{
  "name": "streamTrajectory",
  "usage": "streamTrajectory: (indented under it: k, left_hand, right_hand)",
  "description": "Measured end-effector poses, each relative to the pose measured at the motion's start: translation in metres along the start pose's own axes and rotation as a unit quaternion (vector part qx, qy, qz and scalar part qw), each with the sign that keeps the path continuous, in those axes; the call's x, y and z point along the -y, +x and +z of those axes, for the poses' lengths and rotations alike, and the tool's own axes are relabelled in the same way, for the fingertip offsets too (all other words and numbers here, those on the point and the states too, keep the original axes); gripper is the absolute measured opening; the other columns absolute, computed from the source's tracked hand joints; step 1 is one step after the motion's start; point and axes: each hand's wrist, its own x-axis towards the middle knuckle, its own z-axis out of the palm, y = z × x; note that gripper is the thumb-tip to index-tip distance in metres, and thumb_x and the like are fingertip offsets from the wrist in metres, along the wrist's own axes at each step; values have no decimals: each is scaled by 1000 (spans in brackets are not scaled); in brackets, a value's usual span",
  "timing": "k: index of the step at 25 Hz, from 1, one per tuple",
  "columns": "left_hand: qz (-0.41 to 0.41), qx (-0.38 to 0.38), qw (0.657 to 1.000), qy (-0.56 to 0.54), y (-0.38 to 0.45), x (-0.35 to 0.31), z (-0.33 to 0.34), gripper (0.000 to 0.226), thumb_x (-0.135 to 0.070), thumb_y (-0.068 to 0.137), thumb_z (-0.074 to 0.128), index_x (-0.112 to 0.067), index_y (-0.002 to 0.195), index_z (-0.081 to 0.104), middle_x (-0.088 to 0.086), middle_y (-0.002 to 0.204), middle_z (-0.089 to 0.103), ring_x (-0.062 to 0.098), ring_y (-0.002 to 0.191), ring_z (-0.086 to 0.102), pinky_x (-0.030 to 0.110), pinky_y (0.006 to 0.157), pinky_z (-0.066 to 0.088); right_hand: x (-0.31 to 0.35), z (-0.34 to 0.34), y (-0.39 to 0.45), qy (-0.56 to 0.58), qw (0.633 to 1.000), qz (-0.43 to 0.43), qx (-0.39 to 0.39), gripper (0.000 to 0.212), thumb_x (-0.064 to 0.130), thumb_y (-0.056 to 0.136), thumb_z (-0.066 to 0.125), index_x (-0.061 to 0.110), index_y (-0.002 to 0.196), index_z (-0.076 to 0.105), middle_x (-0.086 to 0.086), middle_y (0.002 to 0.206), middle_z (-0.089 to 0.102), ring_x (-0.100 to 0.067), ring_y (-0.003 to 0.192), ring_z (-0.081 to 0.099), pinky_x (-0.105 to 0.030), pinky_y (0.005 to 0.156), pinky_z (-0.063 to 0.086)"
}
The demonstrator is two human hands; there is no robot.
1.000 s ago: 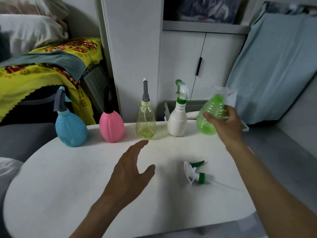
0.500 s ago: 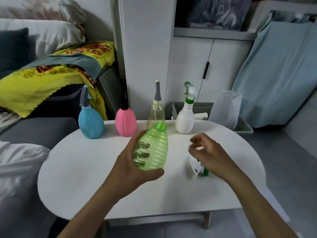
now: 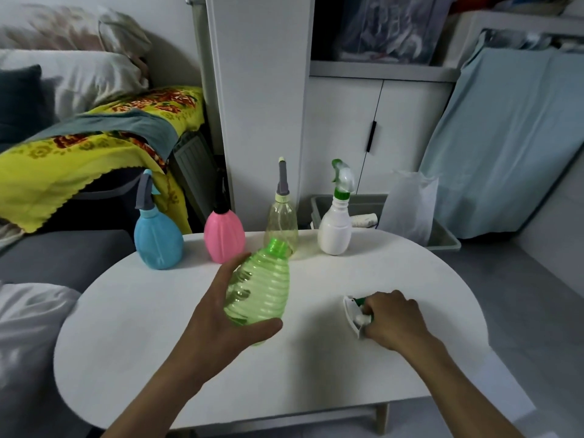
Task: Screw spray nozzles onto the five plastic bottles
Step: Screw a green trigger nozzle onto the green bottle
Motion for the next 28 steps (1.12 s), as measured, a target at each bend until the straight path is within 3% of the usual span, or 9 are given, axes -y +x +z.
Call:
streamTrajectory:
  k: [2,4,6,8,11,14,19,24,28]
  left_hand:
    - [6,-16,999,36,4,0,-2,89,-28,51,89,-53,124,44,-26,110,62,-2,96,63,21,64,57]
    - [18,-26,996,81,7,1,-5,89,-28,52,90,-54,122,41,-26,110,61,-4,100,59,17,68,53]
    - [31,-28,990,137,8,2,-7,92,-28,54,92,-54,123,37,-28,112,57,-4,101,57,12,72,45]
    - [40,-34,981,186,9,2,-6,97,-27,55,93,-42,134,37,-23,117,55,2,100,57,18,80,45]
    - [44,-42,975,211,8,-1,-1,97,-25,57,93,-28,139,41,-12,124,55,12,107,57,27,90,45]
    - [62,-35,973,222,9,1,1,93,-27,58,93,-29,136,43,-20,121,53,8,106,55,20,89,41]
    - [82,-19,966,243,9,8,4,93,-34,57,91,-39,134,40,-44,114,37,0,103,50,8,84,33]
    - [89,-9,964,250,12,8,7,93,-47,54,84,-53,130,30,-47,116,34,-3,105,48,14,89,35]
    - [105,-14,961,255,11,7,6,97,-42,55,88,-48,134,32,-51,119,33,-22,108,41,3,88,29]
  right_hand:
    - [-2,-9,0,75,995,-32,-57,29,41,79,72,26,104,71,2,99,67,-22,99,57,-31,71,37]
    - [-2,-29,-2,301,940,-54,-151,26,35,74,82,26,97,76,5,91,70,-14,86,62,-29,67,42]
    - [-6,-58,-6,590,778,-38,-210,22,32,70,85,32,91,78,8,92,76,-4,85,67,-25,71,49]
    - [-14,-79,-9,758,617,-30,-210,28,38,69,81,28,95,78,5,108,75,-9,97,69,-31,77,57]
    - [-19,-85,-11,838,512,-25,-184,32,36,83,69,22,112,68,-2,120,70,-15,106,68,-38,81,55]
    - [-11,-82,-13,851,496,-21,-170,42,33,87,63,19,127,59,-1,122,70,-15,108,69,-37,78,53]
    - [3,-79,-19,861,485,-31,-152,40,29,85,63,22,124,60,6,110,76,-14,106,70,-38,79,52]
    - [24,-65,-25,830,542,-18,-128,25,26,73,70,26,98,73,3,107,76,-13,99,71,-43,86,54]
    - [49,-48,-31,797,593,-72,-87,37,24,69,72,23,107,71,1,107,76,-16,100,69,-37,79,53]
